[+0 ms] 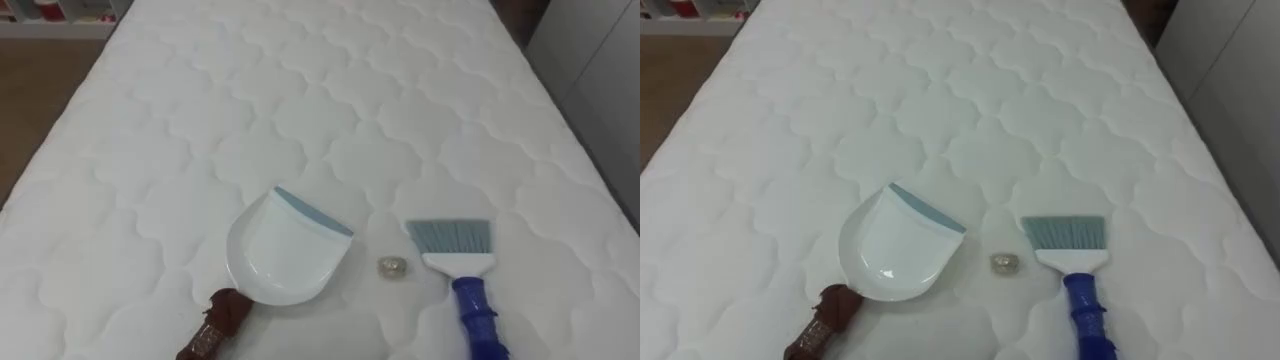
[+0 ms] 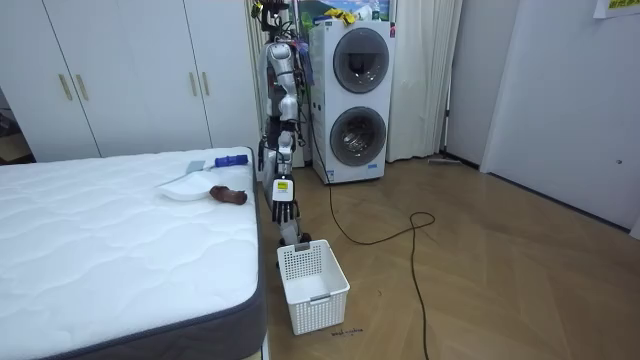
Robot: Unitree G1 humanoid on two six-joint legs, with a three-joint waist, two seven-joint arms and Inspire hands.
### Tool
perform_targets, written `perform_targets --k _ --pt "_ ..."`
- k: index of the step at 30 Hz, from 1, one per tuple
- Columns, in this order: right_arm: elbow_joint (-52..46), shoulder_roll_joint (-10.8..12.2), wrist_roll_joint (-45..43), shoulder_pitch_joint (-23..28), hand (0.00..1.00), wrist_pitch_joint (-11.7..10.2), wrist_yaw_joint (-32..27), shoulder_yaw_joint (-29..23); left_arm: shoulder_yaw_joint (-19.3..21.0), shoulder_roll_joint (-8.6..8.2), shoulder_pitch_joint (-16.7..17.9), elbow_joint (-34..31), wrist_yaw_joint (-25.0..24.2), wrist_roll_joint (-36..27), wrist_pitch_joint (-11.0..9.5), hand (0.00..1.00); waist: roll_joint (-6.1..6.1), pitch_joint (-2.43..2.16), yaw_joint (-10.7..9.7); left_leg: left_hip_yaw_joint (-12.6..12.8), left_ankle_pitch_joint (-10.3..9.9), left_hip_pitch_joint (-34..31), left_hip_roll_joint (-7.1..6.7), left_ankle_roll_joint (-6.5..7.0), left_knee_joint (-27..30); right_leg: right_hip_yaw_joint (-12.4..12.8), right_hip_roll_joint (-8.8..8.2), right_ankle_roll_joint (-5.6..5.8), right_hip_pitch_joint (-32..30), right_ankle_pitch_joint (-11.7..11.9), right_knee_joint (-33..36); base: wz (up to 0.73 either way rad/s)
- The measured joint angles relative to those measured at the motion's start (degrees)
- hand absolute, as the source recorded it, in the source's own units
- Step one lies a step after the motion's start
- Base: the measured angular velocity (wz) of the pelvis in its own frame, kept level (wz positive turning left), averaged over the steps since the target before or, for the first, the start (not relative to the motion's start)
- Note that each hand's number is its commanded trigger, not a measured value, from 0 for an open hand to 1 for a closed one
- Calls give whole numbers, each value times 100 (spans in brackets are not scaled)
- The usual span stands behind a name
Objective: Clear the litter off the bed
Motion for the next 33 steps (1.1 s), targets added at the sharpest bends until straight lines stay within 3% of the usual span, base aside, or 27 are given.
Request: perform_targets --k 17,25,29,31,33 --pt "52 -46 495 51 0 -85 -112 219 -99 10 -16 -61 179 6 -48 0 19 -6 -5 -97 2 30 -21 -3 -24 -91 6 3 107 14 -102 2" --pt "246 -41 667 55 0 -417 -266 230 32 20 -46 -428 1092 -25 -368 0 -49 -16 -8 -196 26 22 -26 -39 -34 -164 19 -1 118 19 -107 5" --pt "223 -42 750 56 0 -451 -301 228 375 27 25 -960 1462 -19 -356 0 -49 11 -1 -245 39 -70 -34 -53 -12 -200 23 -26 91 36 -181 7" --pt "227 -45 846 57 0 -463 -309 227 393 37 25 -1311 1816 -44 -576 0 -53 29 20 -316 69 -133 -45 -56 -13 -218 25 -28 50 53 -179 15" --pt "220 -79 843 56 0 -500 -309 206 404 48 24 -1827 2231 -164 -986 0 -55 11 80 -318 97 -145 -55 -59 -57 -199 19 -30 18 54 -179 0"
